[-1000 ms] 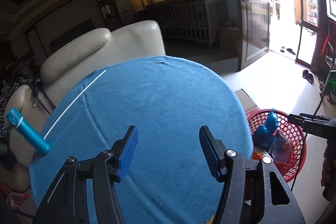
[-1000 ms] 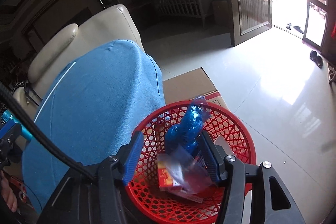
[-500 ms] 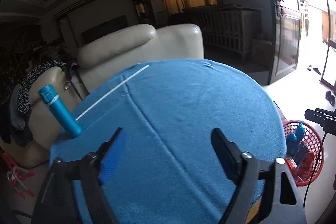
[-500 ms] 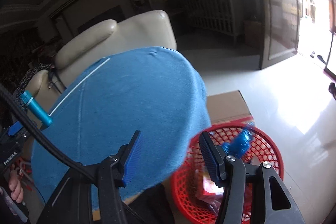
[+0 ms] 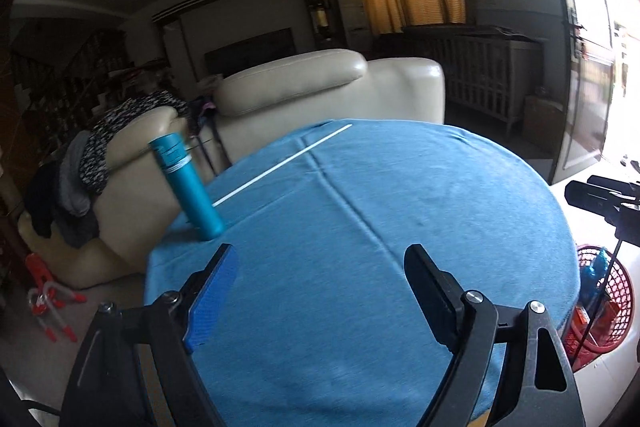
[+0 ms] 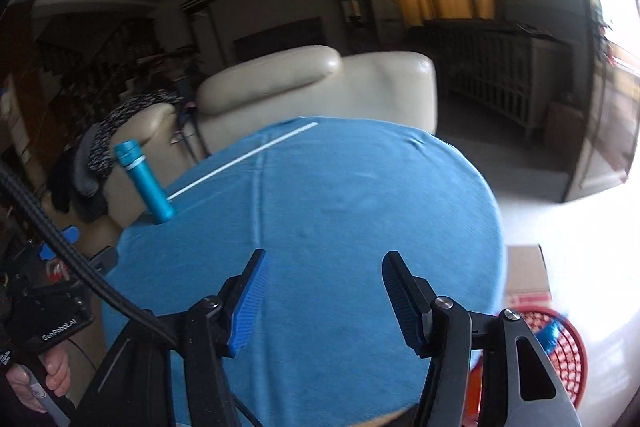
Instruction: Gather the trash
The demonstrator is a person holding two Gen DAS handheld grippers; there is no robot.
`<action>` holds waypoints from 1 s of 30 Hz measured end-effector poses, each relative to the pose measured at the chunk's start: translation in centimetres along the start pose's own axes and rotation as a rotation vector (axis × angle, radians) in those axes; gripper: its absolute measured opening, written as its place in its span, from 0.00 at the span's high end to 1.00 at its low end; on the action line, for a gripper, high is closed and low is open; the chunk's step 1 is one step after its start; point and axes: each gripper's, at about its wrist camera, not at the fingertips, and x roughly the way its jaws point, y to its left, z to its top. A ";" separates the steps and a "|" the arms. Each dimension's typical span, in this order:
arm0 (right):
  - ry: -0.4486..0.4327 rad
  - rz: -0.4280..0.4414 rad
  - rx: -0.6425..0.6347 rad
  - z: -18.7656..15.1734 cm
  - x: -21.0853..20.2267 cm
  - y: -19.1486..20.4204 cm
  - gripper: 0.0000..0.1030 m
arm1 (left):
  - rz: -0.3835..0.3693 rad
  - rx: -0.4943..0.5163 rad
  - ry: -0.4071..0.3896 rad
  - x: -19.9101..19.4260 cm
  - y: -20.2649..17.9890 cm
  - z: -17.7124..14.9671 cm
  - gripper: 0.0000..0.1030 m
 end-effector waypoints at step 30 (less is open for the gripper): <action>-0.024 0.083 -0.147 -0.5 -2.1 9.2 0.34 | 0.143 -0.123 -0.021 -4.4 7.0 -1.1 0.16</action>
